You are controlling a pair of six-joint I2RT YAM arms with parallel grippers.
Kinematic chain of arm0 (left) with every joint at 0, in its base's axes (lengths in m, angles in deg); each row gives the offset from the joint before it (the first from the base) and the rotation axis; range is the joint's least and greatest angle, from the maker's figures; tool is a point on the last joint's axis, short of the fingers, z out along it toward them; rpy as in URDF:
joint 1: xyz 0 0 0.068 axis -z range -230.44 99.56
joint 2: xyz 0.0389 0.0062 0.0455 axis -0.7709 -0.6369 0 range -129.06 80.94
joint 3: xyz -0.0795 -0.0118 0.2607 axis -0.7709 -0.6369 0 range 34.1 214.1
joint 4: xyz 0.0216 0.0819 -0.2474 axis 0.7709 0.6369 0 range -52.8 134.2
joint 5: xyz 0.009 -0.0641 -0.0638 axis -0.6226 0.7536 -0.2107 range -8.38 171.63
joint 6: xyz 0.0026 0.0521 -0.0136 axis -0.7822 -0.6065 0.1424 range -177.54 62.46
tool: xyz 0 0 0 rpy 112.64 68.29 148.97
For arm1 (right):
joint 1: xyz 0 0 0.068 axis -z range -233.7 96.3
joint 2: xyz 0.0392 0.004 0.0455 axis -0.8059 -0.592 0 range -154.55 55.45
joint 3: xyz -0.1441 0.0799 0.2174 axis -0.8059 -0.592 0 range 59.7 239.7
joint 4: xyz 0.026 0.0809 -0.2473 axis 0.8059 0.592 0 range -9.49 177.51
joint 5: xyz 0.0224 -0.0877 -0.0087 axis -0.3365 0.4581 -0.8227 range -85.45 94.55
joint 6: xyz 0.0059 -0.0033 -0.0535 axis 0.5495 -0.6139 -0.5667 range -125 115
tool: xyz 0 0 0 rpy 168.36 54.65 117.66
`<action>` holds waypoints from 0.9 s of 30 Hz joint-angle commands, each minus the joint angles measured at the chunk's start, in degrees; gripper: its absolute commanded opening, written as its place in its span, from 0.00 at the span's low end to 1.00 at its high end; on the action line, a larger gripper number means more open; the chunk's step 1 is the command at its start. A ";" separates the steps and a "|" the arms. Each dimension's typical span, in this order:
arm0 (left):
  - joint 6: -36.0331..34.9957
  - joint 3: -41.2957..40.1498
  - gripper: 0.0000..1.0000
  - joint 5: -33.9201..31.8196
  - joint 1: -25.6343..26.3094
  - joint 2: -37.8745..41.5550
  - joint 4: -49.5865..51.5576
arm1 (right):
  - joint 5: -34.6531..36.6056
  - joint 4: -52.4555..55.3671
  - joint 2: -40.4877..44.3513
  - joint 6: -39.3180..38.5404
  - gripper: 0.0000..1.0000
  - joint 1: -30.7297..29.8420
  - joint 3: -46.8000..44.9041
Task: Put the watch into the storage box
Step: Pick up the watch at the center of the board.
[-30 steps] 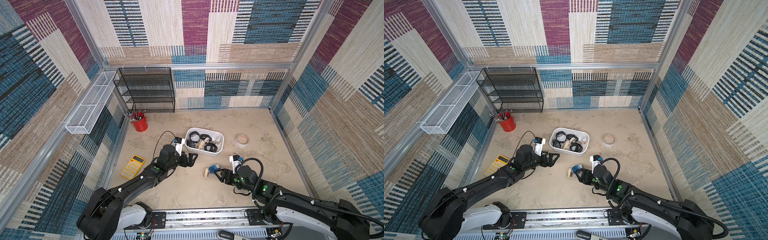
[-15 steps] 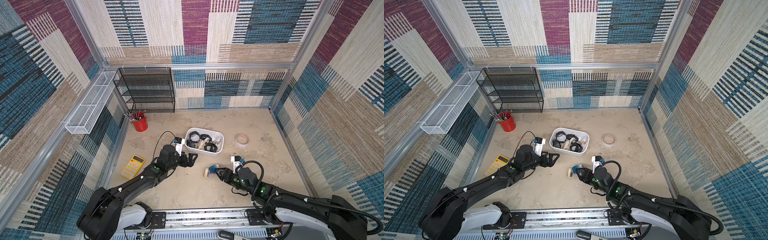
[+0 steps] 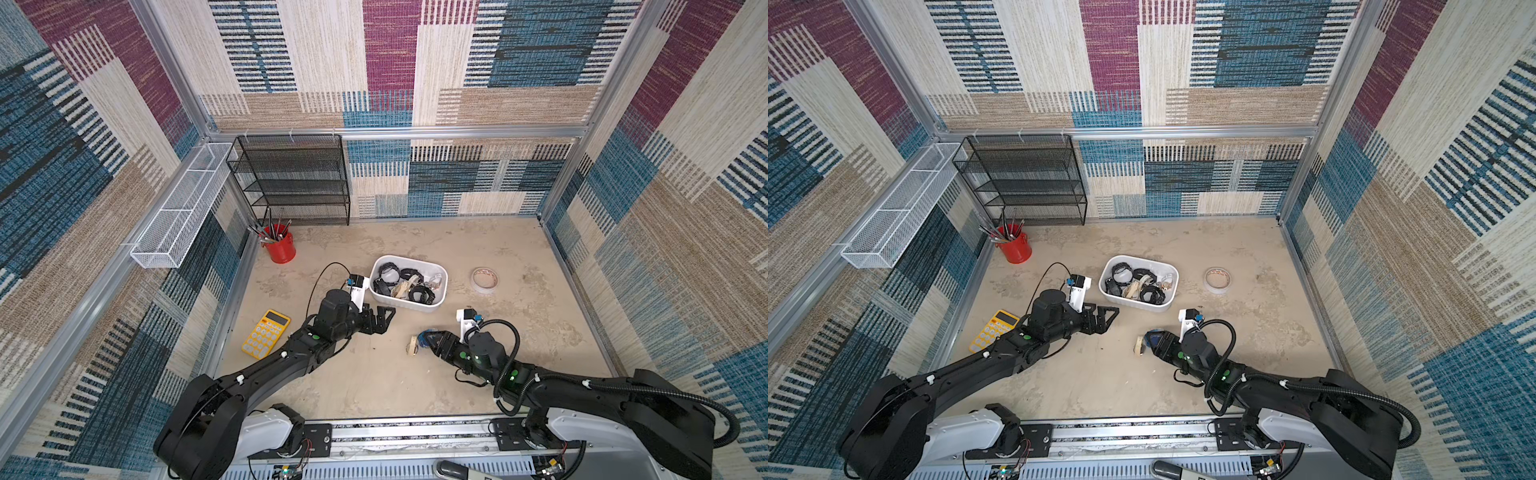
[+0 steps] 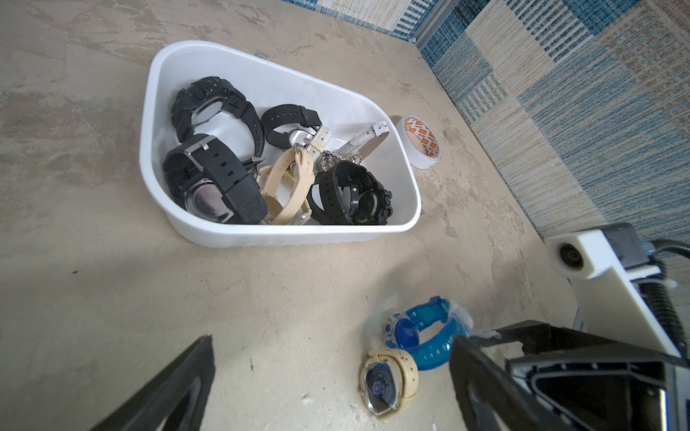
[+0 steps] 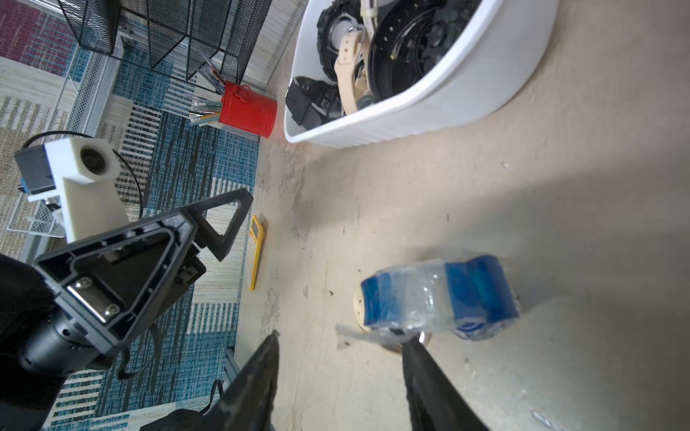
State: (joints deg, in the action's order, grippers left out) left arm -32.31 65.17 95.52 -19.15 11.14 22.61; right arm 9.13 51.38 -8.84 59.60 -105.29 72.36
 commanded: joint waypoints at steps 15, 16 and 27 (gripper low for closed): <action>-0.90 0.22 0.99 0.96 0.00 0.33 0.29 | 5.39 -8.33 -9.62 0.14 0.40 -0.09 3.58; -0.89 0.22 0.99 1.05 0.00 0.32 0.31 | 5.26 -8.78 -10.01 -0.29 0.38 -0.09 3.79; -0.91 0.11 0.99 1.40 0.00 0.35 0.79 | 4.95 -7.71 -10.59 -2.76 0.06 -0.07 5.21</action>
State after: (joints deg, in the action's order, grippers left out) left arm -32.50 65.17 95.76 -19.15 11.30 22.96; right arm 13.72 45.64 -19.83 58.33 -105.27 76.80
